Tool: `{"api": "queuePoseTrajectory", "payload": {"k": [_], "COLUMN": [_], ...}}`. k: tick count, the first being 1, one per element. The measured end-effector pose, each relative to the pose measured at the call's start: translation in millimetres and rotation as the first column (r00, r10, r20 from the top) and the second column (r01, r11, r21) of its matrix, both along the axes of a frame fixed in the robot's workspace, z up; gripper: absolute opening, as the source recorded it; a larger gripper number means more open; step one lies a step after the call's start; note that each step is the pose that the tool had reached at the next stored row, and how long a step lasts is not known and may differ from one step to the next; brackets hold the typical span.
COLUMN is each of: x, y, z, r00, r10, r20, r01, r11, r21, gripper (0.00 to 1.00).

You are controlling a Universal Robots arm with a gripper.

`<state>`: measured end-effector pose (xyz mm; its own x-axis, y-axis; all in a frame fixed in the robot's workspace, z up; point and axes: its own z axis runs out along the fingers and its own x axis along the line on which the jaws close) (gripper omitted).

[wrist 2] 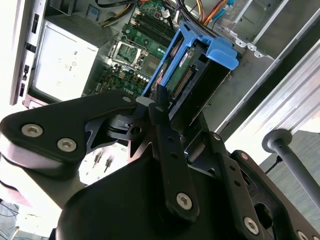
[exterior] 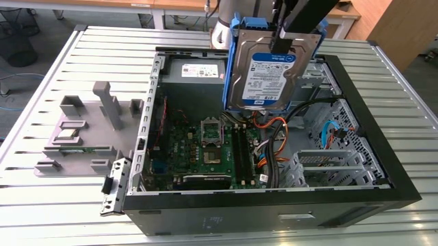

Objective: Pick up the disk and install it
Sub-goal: 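Insert the disk into the insertion slot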

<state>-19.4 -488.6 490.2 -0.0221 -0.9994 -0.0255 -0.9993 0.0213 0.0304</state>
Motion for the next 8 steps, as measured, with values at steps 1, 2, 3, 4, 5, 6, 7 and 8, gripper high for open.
{"api": "queuePoseTrajectory", "payload": {"k": [1, 2, 3, 4, 5, 6, 7, 8], "x": [0.0, 0.0, 0.0, 0.0, 0.0, 0.0, 0.0, 0.0], "y": [-1.4, -2.8, -4.2, -5.5, -6.8, -8.2, -9.5, -10.8], "z": [-0.2, -0.3, -0.5, -0.7, -0.8, -1.0, -1.2, -1.3], "r00": [1.0000, 1.0000, 1.0000, 1.0000, 1.0000, 1.0000, 1.0000, 1.0000], "r10": [0.000, 0.000, 0.000, 0.000, 0.000, 0.000, 0.000, 0.000], "r20": [0.0000, 0.0000, 0.0000, 0.0000, 0.0000, 0.0000, 0.0000, 0.0000], "r01": [0.000, 0.000, 0.000, 0.000, 0.000, 0.000, 0.000, 0.000], "r11": [1.0000, 1.0000, 1.0000, 1.0000, 1.0000, 1.0000, 1.0000, 1.0000], "r21": [0.0000, 0.0000, 0.0000, 0.0000, 0.0000, 0.0001, 0.0000, -0.0001], "gripper": [0.35, 0.35, 0.35, 0.35, 0.35, 0.35, 0.35, 0.35]}}
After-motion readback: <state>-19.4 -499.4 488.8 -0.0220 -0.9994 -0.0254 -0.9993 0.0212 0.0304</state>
